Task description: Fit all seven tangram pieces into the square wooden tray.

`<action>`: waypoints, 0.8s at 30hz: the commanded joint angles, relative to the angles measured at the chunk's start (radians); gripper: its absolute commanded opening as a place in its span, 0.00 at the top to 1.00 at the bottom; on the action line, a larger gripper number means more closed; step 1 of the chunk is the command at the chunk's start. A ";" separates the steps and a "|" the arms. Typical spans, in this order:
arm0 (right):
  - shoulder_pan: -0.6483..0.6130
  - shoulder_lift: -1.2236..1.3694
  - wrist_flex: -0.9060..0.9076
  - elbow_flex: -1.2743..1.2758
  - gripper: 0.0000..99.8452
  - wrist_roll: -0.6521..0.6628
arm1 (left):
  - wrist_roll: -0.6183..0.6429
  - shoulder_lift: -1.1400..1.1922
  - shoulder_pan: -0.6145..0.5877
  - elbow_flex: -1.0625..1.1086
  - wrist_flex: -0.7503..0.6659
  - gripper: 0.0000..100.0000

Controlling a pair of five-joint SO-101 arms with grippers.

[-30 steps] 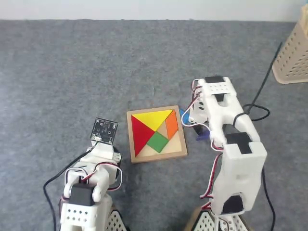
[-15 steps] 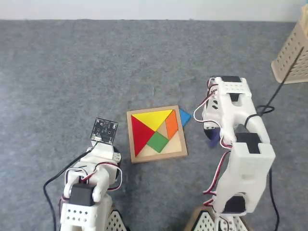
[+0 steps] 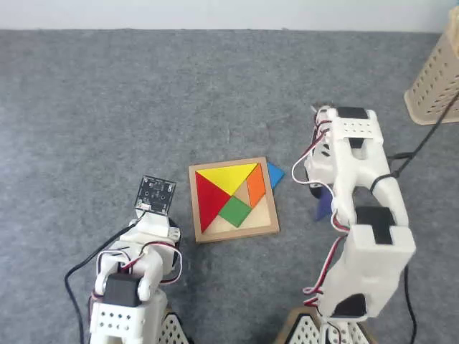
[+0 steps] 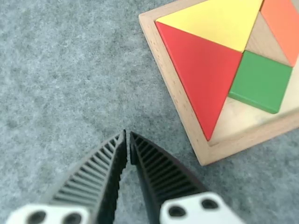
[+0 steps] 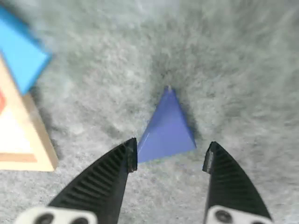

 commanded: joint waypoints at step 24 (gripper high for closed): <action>0.019 -0.147 -0.305 0.333 0.76 -0.155 | 0.006 -0.020 0.000 -0.019 0.006 0.99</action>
